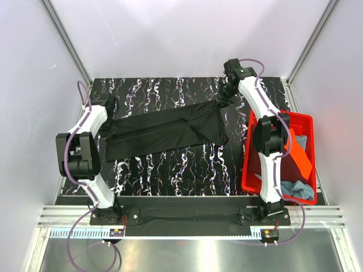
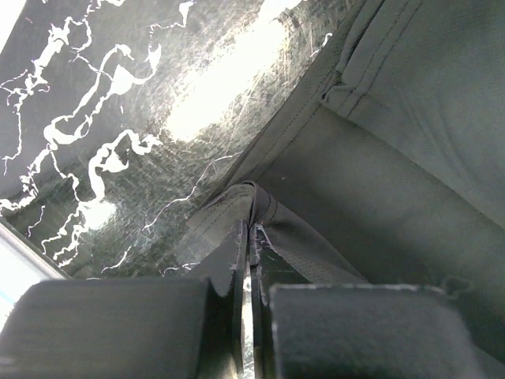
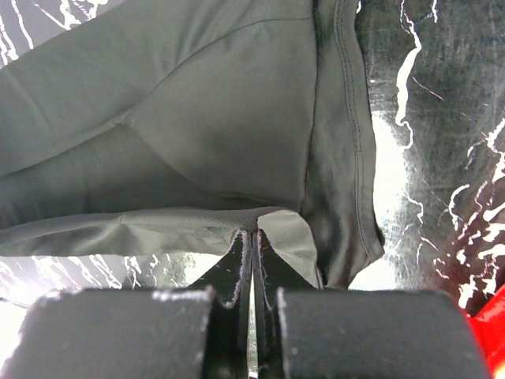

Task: Fold and stack the t-shirts
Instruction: Fold the tshirt

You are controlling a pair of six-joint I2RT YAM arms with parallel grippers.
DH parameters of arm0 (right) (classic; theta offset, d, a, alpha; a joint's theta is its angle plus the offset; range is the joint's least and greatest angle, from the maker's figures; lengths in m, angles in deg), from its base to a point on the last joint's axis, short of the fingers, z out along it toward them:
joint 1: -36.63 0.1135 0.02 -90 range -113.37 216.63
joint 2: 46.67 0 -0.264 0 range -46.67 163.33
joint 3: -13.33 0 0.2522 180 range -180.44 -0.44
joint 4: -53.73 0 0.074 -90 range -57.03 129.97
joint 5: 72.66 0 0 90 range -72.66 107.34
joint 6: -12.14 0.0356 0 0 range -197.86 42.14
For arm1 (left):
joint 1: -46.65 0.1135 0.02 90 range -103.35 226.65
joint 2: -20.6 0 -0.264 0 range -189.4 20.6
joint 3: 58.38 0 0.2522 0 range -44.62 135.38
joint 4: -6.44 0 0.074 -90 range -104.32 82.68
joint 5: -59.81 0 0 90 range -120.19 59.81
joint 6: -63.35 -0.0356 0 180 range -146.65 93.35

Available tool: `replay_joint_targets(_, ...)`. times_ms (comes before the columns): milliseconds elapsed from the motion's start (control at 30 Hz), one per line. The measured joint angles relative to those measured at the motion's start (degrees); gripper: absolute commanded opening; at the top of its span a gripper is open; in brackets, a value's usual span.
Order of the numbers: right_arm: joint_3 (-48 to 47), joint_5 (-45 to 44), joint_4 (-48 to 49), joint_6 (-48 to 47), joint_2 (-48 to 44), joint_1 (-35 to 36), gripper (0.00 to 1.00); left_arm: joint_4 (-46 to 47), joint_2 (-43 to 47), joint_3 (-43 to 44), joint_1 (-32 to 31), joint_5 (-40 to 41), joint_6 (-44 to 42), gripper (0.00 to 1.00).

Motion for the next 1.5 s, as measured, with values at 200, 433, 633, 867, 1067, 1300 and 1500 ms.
replay_joint_targets(200,-0.5,1.2,0.2,0.1,2.5,-0.4,0.00,0.0,-3.0,1.1,0.5,0.0,-0.4,0.00)
replay_joint_targets(433,-4.2,2.8,1.3,0.5,6.1,-1.0,0.00,0.3,-6.0,3.1,1.3,0.0,-0.7,0.07)
replay_joint_targets(633,-8.0,4.2,2.3,1.1,9.5,-1.4,0.06,1.3,-9.2,5.1,1.6,0.0,-2.1,0.42)
replay_joint_targets(867,-9.0,5.9,4.9,2.7,13.6,-2.4,0.35,1.2,-10.0,8.3,1.7,0.3,-2.6,0.71)
replay_joint_targets(1067,-16.4,8.0,6.6,5.2,19.9,-4.0,0.45,1.0,-3.1,5.5,1.7,0.4,-3.2,0.89)
replay_joint_targets(1300,-5.9,8.0,6.9,6.1,13.1,-4.5,0.49,2.7,6.4,-1.3,1.7,-1.5,-6.5,0.66)
replay_joint_targets(1500,18.1,8.0,7.8,3.1,-4.3,-2.8,0.51,7.7,7.5,-8.3,1.8,-12.9,-9.0,0.51)
